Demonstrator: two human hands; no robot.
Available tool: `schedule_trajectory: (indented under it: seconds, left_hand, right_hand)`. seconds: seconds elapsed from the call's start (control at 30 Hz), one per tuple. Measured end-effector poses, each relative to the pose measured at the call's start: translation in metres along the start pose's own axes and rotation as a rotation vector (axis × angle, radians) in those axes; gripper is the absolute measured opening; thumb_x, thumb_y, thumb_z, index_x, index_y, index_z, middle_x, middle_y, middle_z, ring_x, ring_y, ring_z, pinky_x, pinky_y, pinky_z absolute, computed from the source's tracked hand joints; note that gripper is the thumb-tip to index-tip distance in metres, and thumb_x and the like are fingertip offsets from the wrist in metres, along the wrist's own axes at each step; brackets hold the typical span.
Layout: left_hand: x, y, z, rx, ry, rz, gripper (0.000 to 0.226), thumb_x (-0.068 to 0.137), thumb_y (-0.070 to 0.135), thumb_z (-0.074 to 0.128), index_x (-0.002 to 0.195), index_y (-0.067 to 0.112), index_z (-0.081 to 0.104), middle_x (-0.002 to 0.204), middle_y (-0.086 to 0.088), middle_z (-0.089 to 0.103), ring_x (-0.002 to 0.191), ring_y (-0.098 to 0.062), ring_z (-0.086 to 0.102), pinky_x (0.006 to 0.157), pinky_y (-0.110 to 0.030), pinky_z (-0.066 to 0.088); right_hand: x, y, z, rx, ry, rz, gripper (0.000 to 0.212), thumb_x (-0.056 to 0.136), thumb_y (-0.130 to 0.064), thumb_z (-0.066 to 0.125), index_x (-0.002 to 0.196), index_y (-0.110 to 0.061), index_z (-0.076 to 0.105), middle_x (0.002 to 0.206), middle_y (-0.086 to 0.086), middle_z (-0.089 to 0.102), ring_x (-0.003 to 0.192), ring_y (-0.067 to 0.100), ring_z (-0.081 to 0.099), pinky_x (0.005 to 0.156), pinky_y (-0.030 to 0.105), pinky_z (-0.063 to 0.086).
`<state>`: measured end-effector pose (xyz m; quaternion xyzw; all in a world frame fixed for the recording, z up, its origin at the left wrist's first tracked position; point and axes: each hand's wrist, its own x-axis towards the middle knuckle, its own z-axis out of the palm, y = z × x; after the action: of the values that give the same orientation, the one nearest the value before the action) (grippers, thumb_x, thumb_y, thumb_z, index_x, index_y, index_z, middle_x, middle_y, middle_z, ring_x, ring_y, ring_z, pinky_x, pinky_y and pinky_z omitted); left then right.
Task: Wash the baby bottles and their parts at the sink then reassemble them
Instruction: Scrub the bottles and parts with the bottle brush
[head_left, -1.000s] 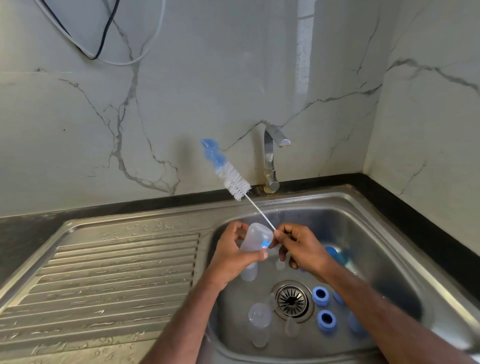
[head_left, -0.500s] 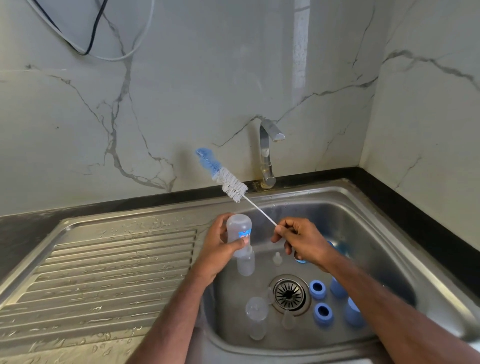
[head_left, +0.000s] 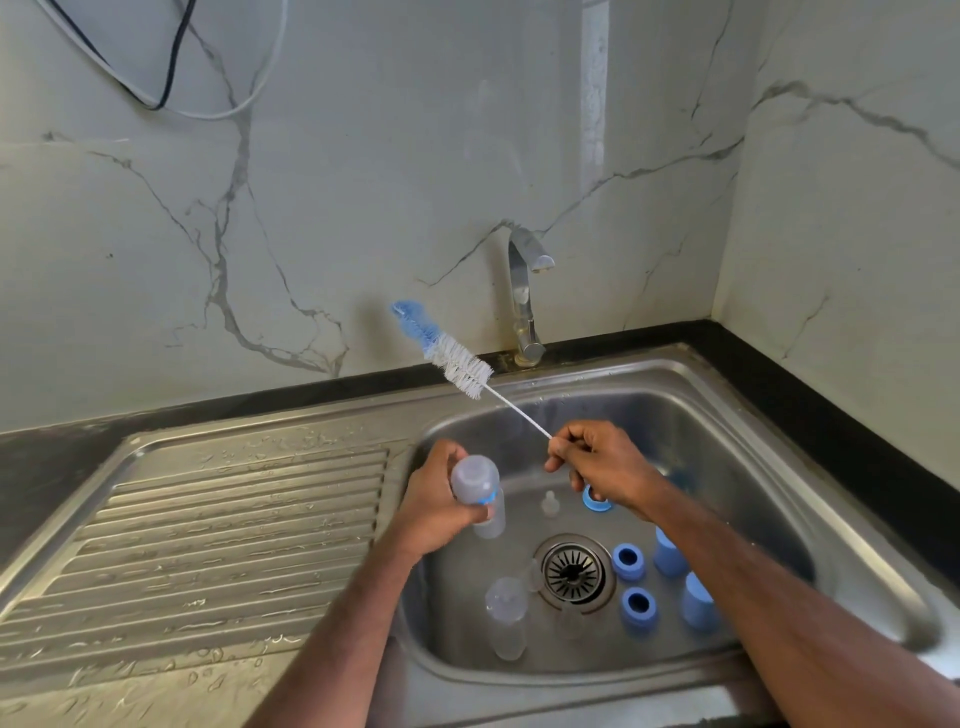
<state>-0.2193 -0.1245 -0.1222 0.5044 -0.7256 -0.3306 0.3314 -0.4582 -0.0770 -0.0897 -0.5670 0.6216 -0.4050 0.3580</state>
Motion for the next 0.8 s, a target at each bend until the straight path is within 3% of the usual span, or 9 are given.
schedule_trajectory:
  seconds: [0.1,0.23,0.33,0.5,0.63,0.7,0.8]
  left_hand:
    - [0.000,-0.003,0.007,0.193,-0.095,0.008,0.063,0.053,0.015,0.091,0.100,0.020,0.049,0.097,0.004,0.059,0.083,-0.015,0.054,0.063,-0.017,0.041]
    - [0.000,-0.008,0.012,0.316,-0.214,0.031,0.073,0.060,0.013,0.085,0.123,0.029,0.054,0.114,0.002,0.058,0.101,-0.016,0.051,0.071,-0.005,0.034]
    - [0.001,-0.011,0.012,0.354,-0.216,0.026,0.066,0.058,0.014,0.089,0.116,0.028,0.062,0.111,0.004,0.060,0.099,-0.013,0.053,0.070,-0.001,0.033]
    - [-0.001,-0.007,0.013,0.316,-0.177,0.038,0.069,0.059,0.012,0.084,0.118,0.028,0.052,0.114,0.004,0.054,0.103,-0.015,0.053,0.074,-0.010,0.039]
    - [-0.005,-0.003,0.013,0.310,-0.166,0.052,0.068,0.052,0.020,0.085,0.105,0.027,0.044,0.100,0.009,0.051,0.088,-0.014,0.053,0.068,-0.025,0.044]
    - [-0.007,-0.002,0.013,0.424,-0.189,0.062,0.064,0.052,0.030,0.086,0.106,0.034,0.052,0.102,0.013,0.052,0.093,-0.013,0.055,0.078,-0.031,0.048]
    - [-0.007,0.003,0.013,0.678,-0.255,0.119,0.066,0.061,0.041,0.082,0.124,0.042,0.060,0.114,0.013,0.053,0.112,-0.014,0.050,0.094,-0.038,0.042]
  right_hand:
    - [0.001,0.004,-0.003,-0.050,-0.006,0.004,0.017,0.103,-0.022,0.055,0.093,-0.015,0.067,0.088,-0.001,0.076,0.060,0.012,0.060,0.045,0.017,0.041]
    - [0.002,0.007,-0.007,-0.052,-0.009,0.028,0.018,0.103,-0.022,0.056,0.093,-0.015,0.068,0.088,0.000,0.076,0.060,0.013,0.059,0.047,0.021,0.043]
    - [0.002,0.007,-0.009,-0.055,-0.009,0.031,0.018,0.103,-0.023,0.056,0.093,-0.014,0.068,0.088,-0.001,0.076,0.060,0.014,0.060,0.048,0.022,0.044]
    - [0.002,0.009,-0.010,-0.063,-0.018,0.029,0.017,0.103,-0.023,0.056,0.094,-0.015,0.068,0.088,-0.002,0.076,0.061,0.013,0.060,0.050,0.023,0.045]
    - [0.002,0.009,-0.012,-0.064,-0.013,0.032,0.018,0.103,-0.023,0.056,0.094,-0.015,0.068,0.088,-0.002,0.077,0.060,0.013,0.060,0.049,0.024,0.046]
    - [0.002,0.008,-0.014,-0.070,-0.003,0.027,0.018,0.103,-0.023,0.055,0.093,-0.015,0.068,0.087,-0.003,0.077,0.060,0.012,0.060,0.049,0.024,0.046]
    - [0.001,0.008,-0.019,-0.073,0.014,0.025,0.019,0.103,-0.023,0.055,0.092,-0.015,0.068,0.087,-0.003,0.077,0.060,0.013,0.060,0.048,0.024,0.046]
